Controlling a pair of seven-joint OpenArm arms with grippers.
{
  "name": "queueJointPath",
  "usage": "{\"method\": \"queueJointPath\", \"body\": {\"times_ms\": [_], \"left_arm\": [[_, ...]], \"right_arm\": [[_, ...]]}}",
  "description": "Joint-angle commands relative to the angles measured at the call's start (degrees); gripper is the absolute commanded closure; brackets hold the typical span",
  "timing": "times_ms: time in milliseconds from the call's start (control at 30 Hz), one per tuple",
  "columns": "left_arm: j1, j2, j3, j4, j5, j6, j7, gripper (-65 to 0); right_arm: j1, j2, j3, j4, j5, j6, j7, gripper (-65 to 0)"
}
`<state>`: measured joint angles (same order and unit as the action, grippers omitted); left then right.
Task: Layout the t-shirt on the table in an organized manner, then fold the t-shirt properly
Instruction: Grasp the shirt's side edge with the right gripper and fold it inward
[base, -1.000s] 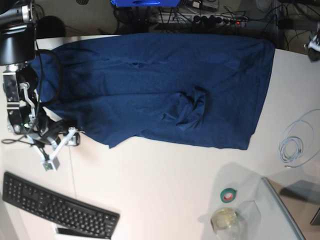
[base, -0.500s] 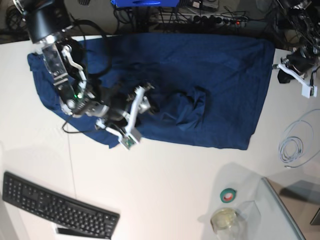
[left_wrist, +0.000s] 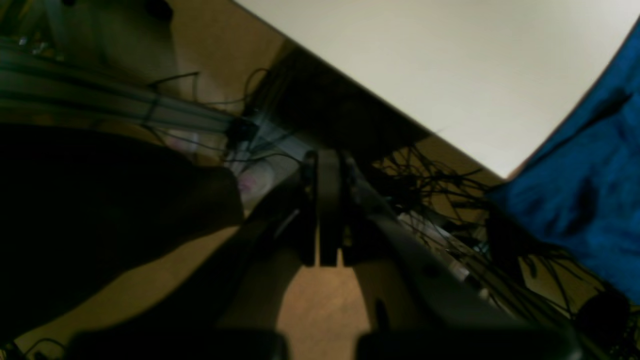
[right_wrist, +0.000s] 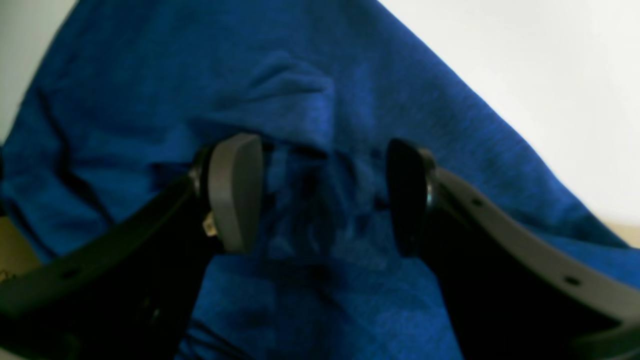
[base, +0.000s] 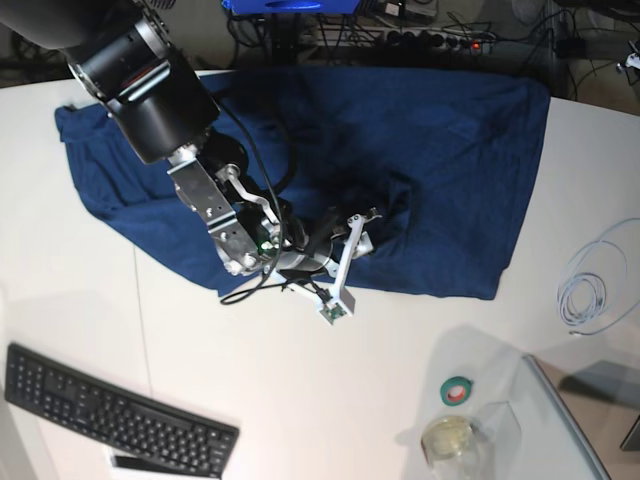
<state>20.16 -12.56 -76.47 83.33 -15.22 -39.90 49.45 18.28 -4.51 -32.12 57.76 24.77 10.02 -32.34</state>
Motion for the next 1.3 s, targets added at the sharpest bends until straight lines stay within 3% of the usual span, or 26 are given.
{"method": "queueJointPath", "body": {"times_ms": [0, 100, 167, 233, 267, 633, 1000, 1267], "left_arm": [[0.89, -1.11, -1.03, 0.85, -0.47, -0.10, -0.88, 0.0], [0.98, -1.03, -2.08, 0.85, -0.29, -0.10, -0.88, 0.0], [0.98, -1.03, -2.08, 0.85, -0.29, -0.10, -0.88, 0.0], [0.89, -0.94, -1.82, 0.85, -0.29, -0.10, -0.88, 0.0], [0.72, -0.94, -1.73, 0.85, -0.29, -0.10, -0.88, 0.0], [0.28, -0.94, -1.56, 0.85, -0.21, -0.10, -0.88, 0.0], [0.45, -1.03, -1.56, 0.85, -0.12, -0.10, -0.79, 0.0], [0.45, -1.03, 1.79, 0.85, -0.12, -0.10, -0.79, 0.0]], "right_arm": [[1.63, -1.42, -0.01, -0.31, 0.50, 0.13, 1.17, -35.6], [1.98, -1.60, -0.01, -1.10, 0.50, 0.31, 2.49, -32.3], [1.98, -1.86, -0.01, -1.10, 0.59, 0.31, 2.84, -21.2], [1.98, -2.04, -0.01, -1.01, 0.85, 0.31, 2.84, -4.1], [1.98, -2.21, -0.01, -1.01, 0.85, 0.31, 2.75, 0.0], [3.91, -3.00, -11.00, 12.70, 0.94, 0.04, 2.84, -0.2], [7.34, -4.06, -11.27, 20.27, 1.03, 0.04, 2.75, -0.2], [1.28, -4.06, -11.35, 17.80, 1.03, 0.04, 3.28, -0.2]]}}
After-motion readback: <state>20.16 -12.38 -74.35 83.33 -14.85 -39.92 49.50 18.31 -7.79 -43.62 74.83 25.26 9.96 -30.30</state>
